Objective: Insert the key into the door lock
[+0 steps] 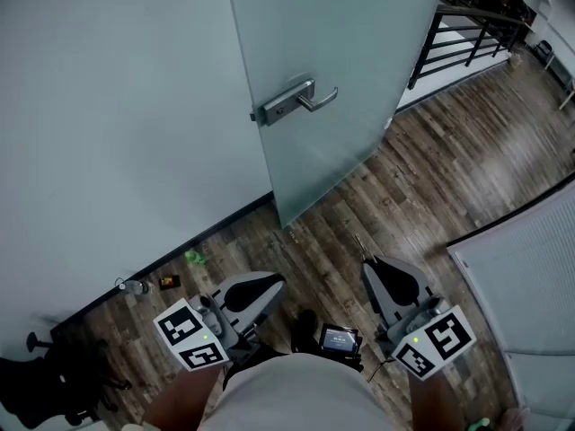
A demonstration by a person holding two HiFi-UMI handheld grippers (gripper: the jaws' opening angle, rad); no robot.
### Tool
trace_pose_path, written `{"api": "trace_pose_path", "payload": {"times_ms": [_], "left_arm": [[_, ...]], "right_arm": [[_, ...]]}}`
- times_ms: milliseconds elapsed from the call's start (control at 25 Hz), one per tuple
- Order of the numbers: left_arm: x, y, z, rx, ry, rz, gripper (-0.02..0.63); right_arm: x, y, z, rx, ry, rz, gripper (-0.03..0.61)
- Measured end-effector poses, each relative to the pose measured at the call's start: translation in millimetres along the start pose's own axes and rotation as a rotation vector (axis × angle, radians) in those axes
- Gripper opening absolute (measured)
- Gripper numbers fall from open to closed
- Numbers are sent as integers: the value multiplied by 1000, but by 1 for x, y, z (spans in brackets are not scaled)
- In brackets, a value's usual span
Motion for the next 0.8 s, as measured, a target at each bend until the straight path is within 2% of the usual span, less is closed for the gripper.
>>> {"api": "trace_pose_path", "payload": {"times_ms": [440, 800], "left_arm": [[0, -29, -13, -3, 5, -38, 18], [3, -85, -49, -9, -7, 14, 18]], "right_arm": [[34, 5, 2, 11, -22, -37, 29], [89, 12, -15, -3, -1, 24, 29]]}}
Point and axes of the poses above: the fingertips, and each gripper's own axes: x forward along the fingers, y to its right, z out of its underside, the point moved 1 cm from there along -x, backward along the fingers, and after that the axes turned 3 degrees about y, right-handed, at the moved point
